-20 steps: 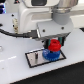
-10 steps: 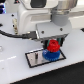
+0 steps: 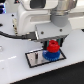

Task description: Insert the blue gear onto the right peg, followed by the red gear

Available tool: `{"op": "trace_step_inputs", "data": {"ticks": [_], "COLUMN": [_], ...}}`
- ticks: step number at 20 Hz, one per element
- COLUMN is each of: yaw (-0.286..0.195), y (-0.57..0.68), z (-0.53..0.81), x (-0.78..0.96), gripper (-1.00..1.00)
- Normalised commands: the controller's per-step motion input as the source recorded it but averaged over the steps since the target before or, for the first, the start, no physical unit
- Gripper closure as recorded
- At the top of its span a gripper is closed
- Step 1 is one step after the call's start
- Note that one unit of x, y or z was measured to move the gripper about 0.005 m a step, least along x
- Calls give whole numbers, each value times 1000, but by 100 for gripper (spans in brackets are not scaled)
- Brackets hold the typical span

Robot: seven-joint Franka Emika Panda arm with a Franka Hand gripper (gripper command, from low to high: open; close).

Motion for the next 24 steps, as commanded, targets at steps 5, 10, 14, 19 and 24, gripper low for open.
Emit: {"op": "trace_step_inputs", "data": {"ticks": [5, 10, 14, 19, 24], "yaw": [0, 0, 0, 0, 0], "y": [-57, -66, -96, -64, -30], "z": [266, -44, -149, -99, 90], "x": [165, 220, 249, 246, 148], "gripper": [100, 100, 100, 100, 100]}}
